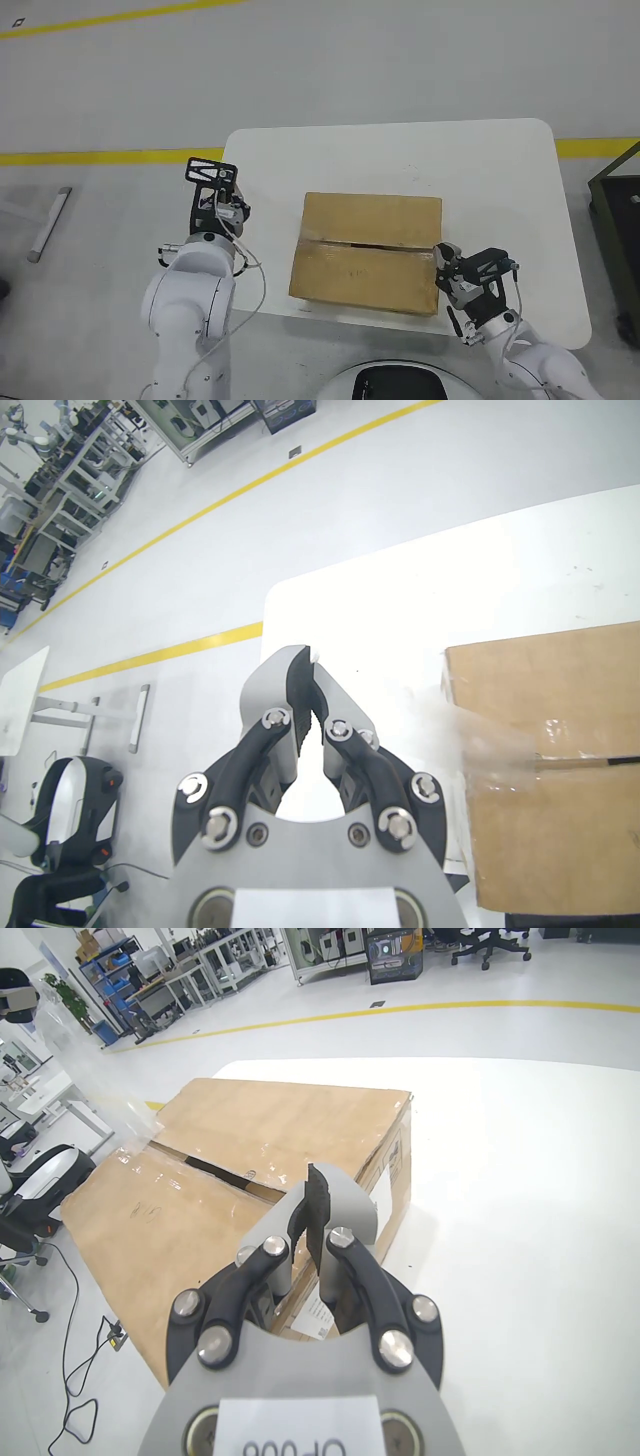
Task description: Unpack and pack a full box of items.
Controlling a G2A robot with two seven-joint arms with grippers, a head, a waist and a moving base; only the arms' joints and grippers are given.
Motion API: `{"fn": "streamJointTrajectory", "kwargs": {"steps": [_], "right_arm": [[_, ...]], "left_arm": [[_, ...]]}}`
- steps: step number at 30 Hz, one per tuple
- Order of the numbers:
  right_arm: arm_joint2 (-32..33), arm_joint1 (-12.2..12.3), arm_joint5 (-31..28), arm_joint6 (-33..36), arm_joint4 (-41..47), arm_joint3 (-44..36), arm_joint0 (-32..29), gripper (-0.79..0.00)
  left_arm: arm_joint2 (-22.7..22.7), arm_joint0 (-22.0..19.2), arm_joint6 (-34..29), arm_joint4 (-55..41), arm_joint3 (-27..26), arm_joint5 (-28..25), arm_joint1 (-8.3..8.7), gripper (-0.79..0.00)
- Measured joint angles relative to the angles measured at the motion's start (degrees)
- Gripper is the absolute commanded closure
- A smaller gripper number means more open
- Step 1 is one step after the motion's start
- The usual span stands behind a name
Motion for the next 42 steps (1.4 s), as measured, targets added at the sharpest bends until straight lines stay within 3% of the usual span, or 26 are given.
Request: {"fn": "streamJointTrajectory", "kwargs": {"steps": [22, 23, 24, 35, 42], "right_arm": [[-0.2, -0.2, 0.2, 1.9, -0.7, 0.1, 0.8, 0.000], [-0.2, -0.3, 0.2, 1.9, -0.7, 0.2, 0.8, 0.000], [-0.2, -0.3, 0.2, 1.9, -0.7, 0.2, 0.8, 0.000], [0.1, -0.4, 0.9, 1.9, -0.6, 0.0, 0.4, 0.000], [1.4, -0.5, 2.2, 1.0, 1.1, -2.0, -0.2, 0.000]], "left_arm": [[-8.3, -1.9, 2.4, 6.8, 8.6, 1.4, 1.54, 0.000], [-8.7, -2.0, 2.5, 6.8, 9.5, 1.3, 1.61, -0.169], [-8.9, -2.1, 2.5, 6.8, 10.1, 1.1, 1.67, -0.785], [-11.3, -2.4, 1.0, 8.4, 12.4, 1.9, 2.28, -0.785], [-10.1, -1.9, 2.1, 5.8, 9.0, 0.1, 2.39, -0.785]]}}
